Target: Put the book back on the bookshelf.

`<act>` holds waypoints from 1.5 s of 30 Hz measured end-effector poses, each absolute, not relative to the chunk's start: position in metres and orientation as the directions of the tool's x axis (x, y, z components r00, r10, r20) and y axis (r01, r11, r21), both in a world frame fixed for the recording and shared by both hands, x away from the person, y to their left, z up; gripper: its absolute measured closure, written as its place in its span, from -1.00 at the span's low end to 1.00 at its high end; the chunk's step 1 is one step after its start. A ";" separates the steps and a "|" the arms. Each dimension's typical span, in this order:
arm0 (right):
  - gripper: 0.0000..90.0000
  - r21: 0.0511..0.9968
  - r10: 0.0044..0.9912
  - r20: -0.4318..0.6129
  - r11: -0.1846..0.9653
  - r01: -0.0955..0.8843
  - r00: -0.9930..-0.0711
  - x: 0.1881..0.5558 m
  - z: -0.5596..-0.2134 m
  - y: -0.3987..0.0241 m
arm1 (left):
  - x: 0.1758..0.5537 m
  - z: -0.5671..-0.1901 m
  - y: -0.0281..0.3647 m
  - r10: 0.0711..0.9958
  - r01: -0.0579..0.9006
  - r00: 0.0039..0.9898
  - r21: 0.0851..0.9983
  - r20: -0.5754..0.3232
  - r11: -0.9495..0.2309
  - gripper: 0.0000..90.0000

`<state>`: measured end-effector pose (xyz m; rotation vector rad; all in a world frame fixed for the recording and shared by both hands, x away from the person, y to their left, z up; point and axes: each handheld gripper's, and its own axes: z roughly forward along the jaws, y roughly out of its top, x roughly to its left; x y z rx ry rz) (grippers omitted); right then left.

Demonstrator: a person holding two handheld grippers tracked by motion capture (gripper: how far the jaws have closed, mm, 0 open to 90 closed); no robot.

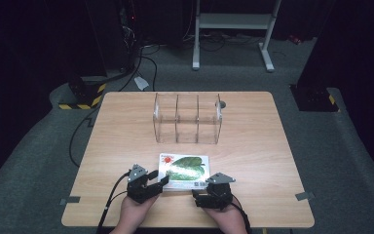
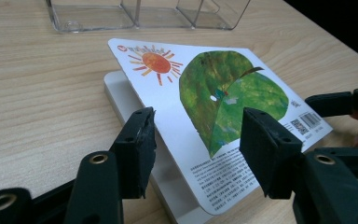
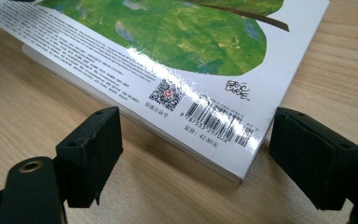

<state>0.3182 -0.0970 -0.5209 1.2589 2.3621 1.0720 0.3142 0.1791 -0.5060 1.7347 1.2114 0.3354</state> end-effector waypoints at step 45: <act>-0.43 0.718 0.822 0.083 0.343 0.606 -0.563 0.317 -0.523 -0.095 | 0.350 -0.505 0.180 0.745 0.651 0.530 0.757 -0.404 -0.052 -0.13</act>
